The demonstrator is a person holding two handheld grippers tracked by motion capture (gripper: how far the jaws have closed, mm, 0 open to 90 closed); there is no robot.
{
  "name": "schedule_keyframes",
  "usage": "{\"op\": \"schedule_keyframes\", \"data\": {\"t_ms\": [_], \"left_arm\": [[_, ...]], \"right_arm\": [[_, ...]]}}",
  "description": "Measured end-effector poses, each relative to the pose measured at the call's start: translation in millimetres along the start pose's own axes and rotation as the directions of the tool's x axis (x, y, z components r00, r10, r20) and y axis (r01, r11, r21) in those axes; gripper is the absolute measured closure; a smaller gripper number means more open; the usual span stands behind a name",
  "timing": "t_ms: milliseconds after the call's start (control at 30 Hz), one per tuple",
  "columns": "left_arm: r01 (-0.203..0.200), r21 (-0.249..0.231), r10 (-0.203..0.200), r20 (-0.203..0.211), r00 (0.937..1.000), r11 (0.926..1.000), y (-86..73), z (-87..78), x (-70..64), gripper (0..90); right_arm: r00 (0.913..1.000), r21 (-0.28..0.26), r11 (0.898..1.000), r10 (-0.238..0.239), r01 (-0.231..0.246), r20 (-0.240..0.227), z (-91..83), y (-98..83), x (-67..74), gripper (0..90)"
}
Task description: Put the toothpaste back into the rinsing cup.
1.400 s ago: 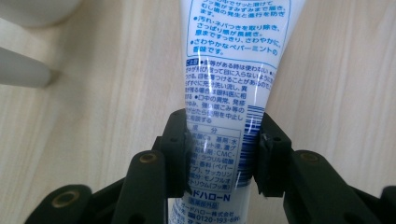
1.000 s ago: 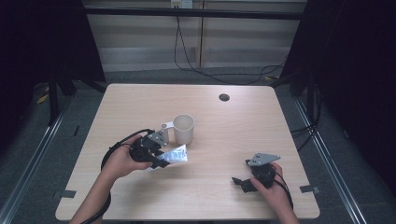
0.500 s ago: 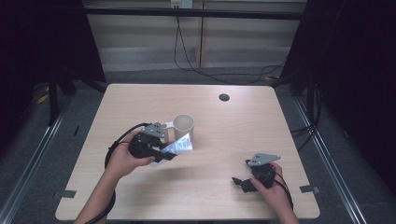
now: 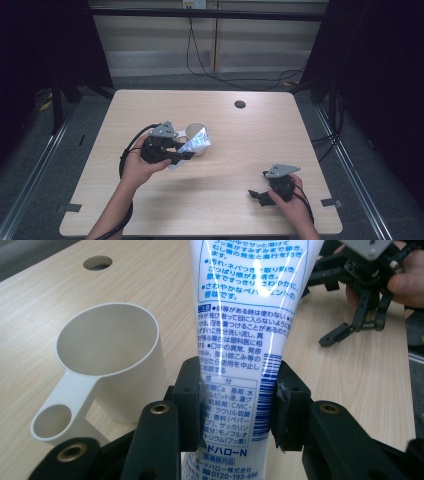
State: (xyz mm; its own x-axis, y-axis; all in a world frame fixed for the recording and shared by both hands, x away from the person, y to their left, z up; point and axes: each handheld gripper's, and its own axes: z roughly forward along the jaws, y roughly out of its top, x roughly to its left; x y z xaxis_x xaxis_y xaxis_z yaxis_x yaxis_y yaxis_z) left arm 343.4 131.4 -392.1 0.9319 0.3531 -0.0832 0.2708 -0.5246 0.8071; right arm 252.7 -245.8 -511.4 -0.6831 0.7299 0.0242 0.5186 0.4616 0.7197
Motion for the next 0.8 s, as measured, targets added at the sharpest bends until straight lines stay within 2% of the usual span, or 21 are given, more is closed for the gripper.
{"op": "schedule_keyframes", "data": {"t_ms": [267,600,800], "left_arm": [[0.013,-0.077,-0.015,-0.028,0.9995,0.997,7.6,-0.1,0.4,63.5],[0.024,-0.13,-0.031,-0.054,0.9981,0.9912,20.9,1.3,3.1,63.5],[0.034,-0.173,-0.047,-0.071,0.9963,0.9843,28.0,3.9,4.1,63.6]], "right_arm": [[1.0,0.0,1.0,0.0,0.0,0.0,0.0,0.0,0.0,10.1],[1.0,0.001,1.0,0.0,0.0,-0.001,-0.1,0.0,-0.1,10.1],[1.0,0.0,1.0,-0.001,0.001,-0.001,0.0,0.0,-0.1,10.1]]}}
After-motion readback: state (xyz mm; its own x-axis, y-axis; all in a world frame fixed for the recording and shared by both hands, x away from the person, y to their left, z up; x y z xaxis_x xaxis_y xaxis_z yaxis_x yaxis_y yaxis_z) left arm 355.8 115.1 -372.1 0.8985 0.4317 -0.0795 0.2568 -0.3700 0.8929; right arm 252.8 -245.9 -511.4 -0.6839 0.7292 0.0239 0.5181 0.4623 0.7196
